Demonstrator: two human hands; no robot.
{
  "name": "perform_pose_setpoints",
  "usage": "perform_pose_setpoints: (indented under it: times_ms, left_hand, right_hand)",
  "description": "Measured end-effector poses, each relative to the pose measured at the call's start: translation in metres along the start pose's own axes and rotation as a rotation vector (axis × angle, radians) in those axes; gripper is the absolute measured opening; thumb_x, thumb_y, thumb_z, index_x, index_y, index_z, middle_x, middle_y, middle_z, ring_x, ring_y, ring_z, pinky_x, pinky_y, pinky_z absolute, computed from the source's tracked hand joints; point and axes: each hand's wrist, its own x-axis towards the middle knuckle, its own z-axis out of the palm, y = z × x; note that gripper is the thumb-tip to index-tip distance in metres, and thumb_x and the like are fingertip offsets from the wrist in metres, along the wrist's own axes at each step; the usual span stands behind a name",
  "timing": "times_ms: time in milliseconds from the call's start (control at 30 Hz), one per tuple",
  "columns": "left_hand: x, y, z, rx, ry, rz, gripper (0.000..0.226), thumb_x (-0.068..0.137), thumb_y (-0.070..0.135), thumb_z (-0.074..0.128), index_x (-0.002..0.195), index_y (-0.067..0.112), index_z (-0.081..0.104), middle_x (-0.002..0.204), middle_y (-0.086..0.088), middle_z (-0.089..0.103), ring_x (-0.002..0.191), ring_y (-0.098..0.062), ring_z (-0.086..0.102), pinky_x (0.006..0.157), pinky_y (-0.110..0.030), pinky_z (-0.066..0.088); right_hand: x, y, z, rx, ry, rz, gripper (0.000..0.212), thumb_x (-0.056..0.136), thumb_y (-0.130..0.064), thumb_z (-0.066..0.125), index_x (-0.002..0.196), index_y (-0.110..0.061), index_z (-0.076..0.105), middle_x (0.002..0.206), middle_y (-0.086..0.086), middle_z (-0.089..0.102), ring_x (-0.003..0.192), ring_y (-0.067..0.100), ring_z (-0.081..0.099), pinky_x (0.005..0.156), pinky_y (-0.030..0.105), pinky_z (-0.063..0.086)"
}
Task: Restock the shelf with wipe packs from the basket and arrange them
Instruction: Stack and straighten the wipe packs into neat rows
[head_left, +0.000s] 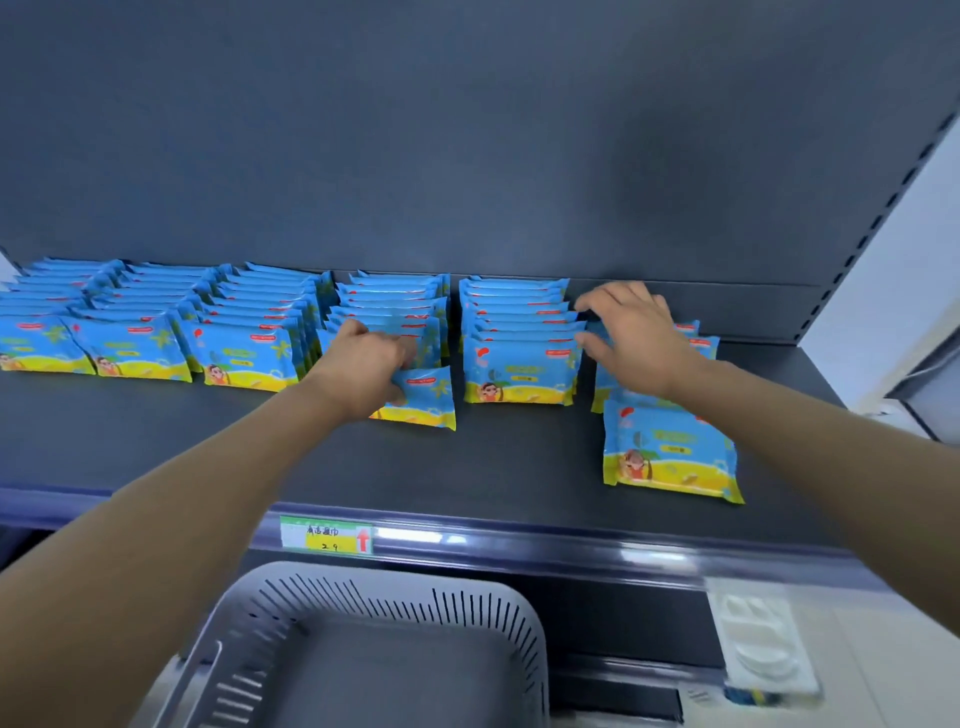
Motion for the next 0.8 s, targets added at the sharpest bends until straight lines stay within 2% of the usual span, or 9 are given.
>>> perform_pose_setpoints:
  times_ms: [67,233,300,367,433,533,633,733,800]
  left_hand:
    - [-0.002,0.017,-0.009,-0.035,-0.011,0.033,0.039,0.076,0.028,0.073,0.076,0.019,0.035,0.073,0.003,0.049,0.07,-0.021,0.042,0.084,-0.029,0.023]
    - [0.007,0.091,-0.029,-0.144,0.01,0.21,0.05,0.072,0.032,0.075,0.066,0.023,0.026,0.064,0.006,0.04,0.065,-0.019,0.037,0.083,-0.029,0.024]
    - [0.017,0.129,-0.034,-0.229,0.029,0.289,0.046,0.072,0.034,0.076,0.069,0.023,0.032,0.06,0.009,0.036,0.058,-0.014,0.035,0.08,-0.03,0.026]
    - [0.029,0.167,-0.035,-0.303,0.039,0.356,0.04,0.072,0.033,0.076,0.076,0.02,0.038,0.062,0.01,0.038,0.061,-0.015,0.038,0.075,-0.03,0.026]
    - [0.041,0.197,-0.033,-0.335,0.045,0.407,0.036,0.074,0.03,0.074,0.082,0.019,0.041,0.073,0.008,0.048,0.074,-0.019,0.046,0.075,-0.031,0.026]
    - [0.058,0.221,-0.026,-0.323,0.087,0.414,0.033,0.078,0.031,0.07,0.1,0.015,0.051,0.105,-0.001,0.058,0.098,-0.023,0.052,0.081,-0.033,0.028]
    - [0.066,0.223,-0.02,-0.277,0.046,0.397,0.05,0.078,0.04,0.067,0.119,0.017,0.05,0.117,-0.003,0.053,0.109,-0.023,0.049,0.091,-0.036,0.029]
    - [0.063,0.215,-0.01,-0.21,-0.105,0.394,0.072,0.075,0.046,0.067,0.137,0.025,0.036,0.129,-0.002,0.039,0.121,-0.022,0.036,0.101,-0.04,0.023]
    - [0.06,0.211,-0.003,-0.227,-0.17,0.363,0.083,0.072,0.049,0.07,0.141,0.027,0.029,0.135,-0.001,0.033,0.125,-0.022,0.029,0.106,-0.043,0.022]
  right_hand:
    - [-0.003,0.01,-0.003,0.015,-0.001,0.049,0.034,0.094,-0.025,0.049,0.126,-0.015,0.051,0.13,0.004,0.05,0.125,0.025,0.036,0.098,0.038,0.029]
    - [-0.013,0.036,-0.011,0.048,-0.047,0.164,0.03,0.095,-0.022,0.046,0.123,-0.012,0.051,0.13,0.009,0.05,0.124,0.029,0.036,0.099,0.042,0.03]
    - [-0.017,0.049,-0.017,0.055,-0.116,0.213,0.032,0.095,-0.023,0.046,0.125,-0.012,0.05,0.132,0.01,0.048,0.126,0.03,0.035,0.101,0.043,0.029]
    - [-0.02,0.066,-0.02,0.054,-0.204,0.264,0.034,0.096,-0.025,0.045,0.127,-0.012,0.05,0.134,0.01,0.048,0.127,0.03,0.036,0.102,0.044,0.03]
    - [-0.023,0.083,-0.022,0.074,-0.262,0.313,0.036,0.096,-0.027,0.045,0.127,-0.011,0.05,0.134,0.012,0.049,0.126,0.032,0.038,0.104,0.043,0.034]
    - [-0.028,0.103,-0.02,0.117,-0.323,0.376,0.044,0.094,-0.032,0.05,0.133,-0.01,0.047,0.138,0.015,0.045,0.128,0.033,0.038,0.106,0.041,0.034]
    - [-0.031,0.121,-0.012,0.189,-0.385,0.44,0.061,0.089,-0.04,0.058,0.139,-0.01,0.039,0.142,0.014,0.041,0.127,0.032,0.043,0.107,0.041,0.036]
    - [-0.029,0.137,-0.002,0.345,-0.422,0.54,0.076,0.084,-0.044,0.065,0.143,-0.012,0.03,0.145,0.011,0.036,0.127,0.029,0.044,0.105,0.04,0.04]
    - [-0.024,0.145,0.005,0.448,-0.433,0.592,0.085,0.08,-0.044,0.069,0.145,-0.011,0.025,0.143,0.009,0.039,0.125,0.027,0.047,0.101,0.036,0.042]
